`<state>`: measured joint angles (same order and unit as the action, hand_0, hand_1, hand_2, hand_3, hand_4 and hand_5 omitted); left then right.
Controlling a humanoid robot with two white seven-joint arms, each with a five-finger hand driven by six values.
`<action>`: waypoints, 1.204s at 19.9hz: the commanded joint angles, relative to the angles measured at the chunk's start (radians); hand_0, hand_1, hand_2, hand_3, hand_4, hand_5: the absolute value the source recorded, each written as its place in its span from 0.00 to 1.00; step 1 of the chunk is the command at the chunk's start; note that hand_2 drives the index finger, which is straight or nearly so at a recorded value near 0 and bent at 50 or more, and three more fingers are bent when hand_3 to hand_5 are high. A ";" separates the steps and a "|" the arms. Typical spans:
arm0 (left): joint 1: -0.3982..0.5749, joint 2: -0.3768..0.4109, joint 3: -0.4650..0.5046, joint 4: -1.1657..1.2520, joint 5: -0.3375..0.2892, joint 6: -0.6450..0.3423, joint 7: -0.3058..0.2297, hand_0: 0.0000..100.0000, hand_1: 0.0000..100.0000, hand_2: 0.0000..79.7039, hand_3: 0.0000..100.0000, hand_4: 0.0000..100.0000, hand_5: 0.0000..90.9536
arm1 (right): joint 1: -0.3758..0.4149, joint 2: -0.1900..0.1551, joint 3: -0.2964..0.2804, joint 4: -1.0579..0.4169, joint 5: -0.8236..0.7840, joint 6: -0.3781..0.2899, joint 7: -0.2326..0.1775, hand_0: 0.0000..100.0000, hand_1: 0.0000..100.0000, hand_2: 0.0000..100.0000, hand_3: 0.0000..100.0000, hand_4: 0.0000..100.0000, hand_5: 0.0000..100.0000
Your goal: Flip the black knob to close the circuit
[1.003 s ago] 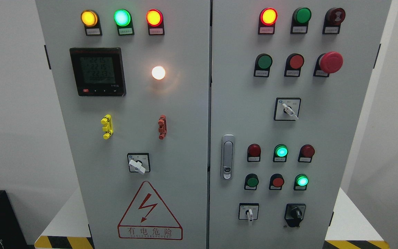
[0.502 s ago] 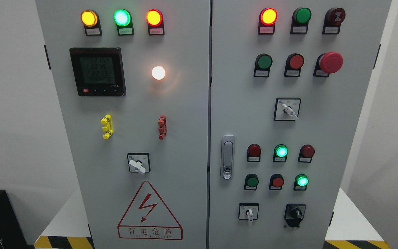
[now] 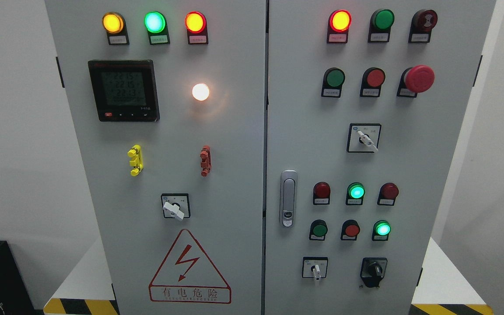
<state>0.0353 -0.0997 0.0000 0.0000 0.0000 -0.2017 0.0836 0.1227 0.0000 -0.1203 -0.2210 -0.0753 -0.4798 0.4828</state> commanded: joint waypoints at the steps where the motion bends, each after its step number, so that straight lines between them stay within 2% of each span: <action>1: 0.000 0.000 -0.020 0.021 -0.021 0.001 0.001 0.00 0.00 0.00 0.00 0.00 0.00 | -0.061 -0.011 0.004 -0.021 0.002 -0.087 -0.004 0.00 0.09 0.00 0.00 0.00 0.00; 5: 0.000 0.000 -0.020 0.021 -0.021 0.001 0.001 0.00 0.00 0.00 0.00 0.00 0.00 | -0.116 -0.014 0.001 -0.024 0.002 -0.158 -0.013 0.00 0.09 0.00 0.00 0.00 0.00; 7: 0.000 0.000 -0.020 0.021 -0.021 0.001 0.001 0.00 0.00 0.00 0.00 0.00 0.00 | -0.132 -0.015 -0.001 -0.063 0.002 -0.171 -0.021 0.00 0.09 0.00 0.00 0.00 0.00; 9: 0.000 0.000 -0.021 0.021 -0.021 0.001 0.001 0.00 0.00 0.00 0.00 0.00 0.00 | -0.118 -0.015 -0.001 -0.151 0.002 -0.171 -0.053 0.00 0.09 0.00 0.00 0.00 0.00; 12: 0.000 0.000 -0.020 0.021 -0.021 0.001 0.001 0.00 0.00 0.00 0.00 0.00 0.00 | -0.098 -0.017 0.001 -0.270 0.003 -0.169 -0.069 0.00 0.09 0.00 0.00 0.00 0.00; 15: 0.000 0.000 -0.020 0.021 -0.021 0.001 0.001 0.00 0.00 0.00 0.00 0.00 0.00 | -0.098 -0.015 0.001 -0.345 0.008 -0.166 -0.102 0.00 0.09 0.00 0.00 0.00 0.00; 18: 0.000 0.000 -0.020 0.021 -0.021 0.001 0.001 0.00 0.00 0.00 0.00 0.00 0.00 | -0.098 -0.020 0.001 -0.411 0.084 -0.164 -0.162 0.00 0.09 0.00 0.00 0.00 0.00; 19: 0.000 0.000 -0.020 0.021 -0.021 0.001 0.001 0.00 0.00 0.00 0.00 0.00 0.00 | -0.100 -0.018 -0.001 -0.434 0.103 -0.164 -0.187 0.00 0.09 0.00 0.02 0.00 0.00; 20: 0.000 0.000 -0.020 0.021 -0.021 0.001 0.001 0.00 0.00 0.00 0.00 0.00 0.00 | -0.100 -0.018 -0.001 -0.458 0.109 -0.164 -0.208 0.00 0.09 0.06 0.10 0.00 0.00; 21: 0.000 0.000 -0.020 0.021 -0.021 0.001 0.001 0.00 0.00 0.00 0.00 0.00 0.00 | -0.098 -0.015 0.001 -0.493 0.109 -0.164 -0.222 0.00 0.09 0.10 0.17 0.08 0.00; 22: 0.000 0.000 -0.020 0.021 -0.021 0.001 0.001 0.00 0.00 0.00 0.00 0.00 0.00 | -0.095 -0.017 0.001 -0.524 0.111 -0.164 -0.234 0.00 0.09 0.12 0.19 0.10 0.00; 23: 0.000 0.000 -0.020 0.021 -0.021 0.001 0.001 0.00 0.00 0.00 0.00 0.00 0.00 | -0.086 -0.018 -0.001 -0.558 0.118 -0.164 -0.251 0.00 0.09 0.15 0.26 0.19 0.00; 24: 0.000 0.000 -0.020 0.021 -0.021 0.001 0.001 0.00 0.00 0.00 0.00 0.00 0.00 | -0.078 -0.023 -0.001 -0.583 0.132 -0.163 -0.271 0.00 0.09 0.19 0.32 0.24 0.08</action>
<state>0.0353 -0.0997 0.0000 0.0000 0.0000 -0.2017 0.0836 0.0116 0.0000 -0.1201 -0.5435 0.0001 -0.6455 0.2564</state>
